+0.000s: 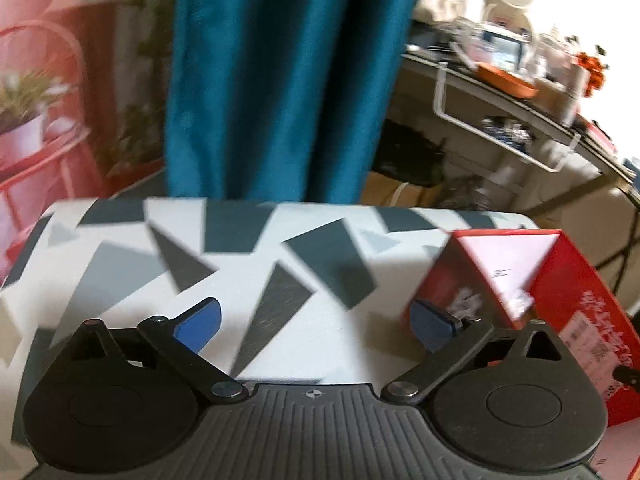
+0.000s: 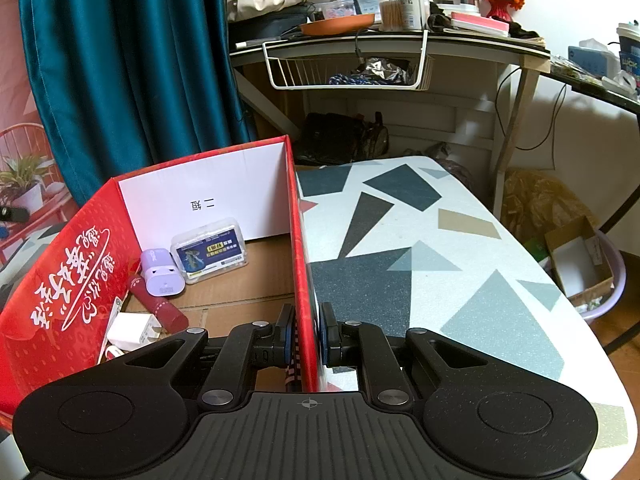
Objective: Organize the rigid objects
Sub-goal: 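Move the left tool back down to the metal key, then close the left gripper on the metal key and pinch it upright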
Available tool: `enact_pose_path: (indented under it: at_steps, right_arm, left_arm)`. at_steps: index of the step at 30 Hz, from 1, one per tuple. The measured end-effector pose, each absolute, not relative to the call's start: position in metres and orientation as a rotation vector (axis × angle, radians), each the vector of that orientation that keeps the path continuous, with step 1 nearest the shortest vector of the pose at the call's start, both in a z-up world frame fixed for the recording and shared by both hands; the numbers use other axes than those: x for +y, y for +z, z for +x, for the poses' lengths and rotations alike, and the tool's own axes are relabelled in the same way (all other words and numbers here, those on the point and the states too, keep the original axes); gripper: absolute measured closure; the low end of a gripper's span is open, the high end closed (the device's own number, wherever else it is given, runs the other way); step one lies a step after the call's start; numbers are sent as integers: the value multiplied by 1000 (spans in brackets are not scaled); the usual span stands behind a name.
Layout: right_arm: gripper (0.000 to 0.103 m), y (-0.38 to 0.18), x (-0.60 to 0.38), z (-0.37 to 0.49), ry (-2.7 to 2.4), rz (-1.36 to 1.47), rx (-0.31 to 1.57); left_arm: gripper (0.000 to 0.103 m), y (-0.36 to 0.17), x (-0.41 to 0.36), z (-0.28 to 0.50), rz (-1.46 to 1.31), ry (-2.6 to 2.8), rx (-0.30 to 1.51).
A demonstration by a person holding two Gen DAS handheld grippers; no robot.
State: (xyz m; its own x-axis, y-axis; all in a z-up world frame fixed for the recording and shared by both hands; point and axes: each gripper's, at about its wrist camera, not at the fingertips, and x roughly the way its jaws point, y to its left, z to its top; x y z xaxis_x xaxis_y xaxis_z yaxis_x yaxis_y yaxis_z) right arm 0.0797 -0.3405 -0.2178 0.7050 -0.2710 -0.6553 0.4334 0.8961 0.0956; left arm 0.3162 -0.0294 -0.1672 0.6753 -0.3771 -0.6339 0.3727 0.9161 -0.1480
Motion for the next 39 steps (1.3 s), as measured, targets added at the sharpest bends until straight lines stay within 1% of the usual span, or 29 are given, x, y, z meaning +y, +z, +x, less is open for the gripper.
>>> enact_pose_path:
  at_steps: [5,8,13,15,16,17,23,24,26,30,31,32,36,38,39]
  right_arm:
    - [91,-218,-340,80,-396,251,684]
    - [91,-218,-340,80,-396,250,685]
    - [91,-218,-340,80,-396,251,684]
    - [91,-218,-340,80,-396,250,685]
    - [91,-218,-340,80,-396,250,685]
    - [91,-218,-340,80,-396,250,685]
    - [91,-218,-340,81,-395,250,686]
    - [91,-218,-340,81,-396,249,687]
    - [91,-218,-340,81,-395,249,686]
    - [91,-218,-340,80,-396,249,686]
    - [91,-218,-340,81,-396,250,685]
    - [91,-218,-340,80,-396,248,686]
    - [91,-218,-340,80,-396,248,686]
    - [91,-218,-340,81,-396,249,686]
    - [91,-218,-340,81,-397,248,686]
  left_arm:
    - [0,-191,1,312,-68,-345,770]
    - [0,-204,10,307,-76,-314,772]
    - [1,-226,3,297,17,-345,728]
    - [4,-233,-4,292,86,-370,706]
    - [12,-236,-7,290,124,-381,689]
    - [19,-238,-10,290,150,-391,681]
    - [20,-246,-15,300,167,-396,681]
    - [22,-247,-16,302,170,-394,685]
    - [28,-250,-17,304,187,-391,697]
    - [34,-255,-16,304,225,-380,705]
    - [38,-256,-15,304,225,-373,709]
    - [44,-258,-13,304,219,-370,717]
    - [52,-261,-10,300,195,-382,707]
    - [66,-260,-12,299,196,-401,706]
    - [71,-260,-14,297,201,-412,707]
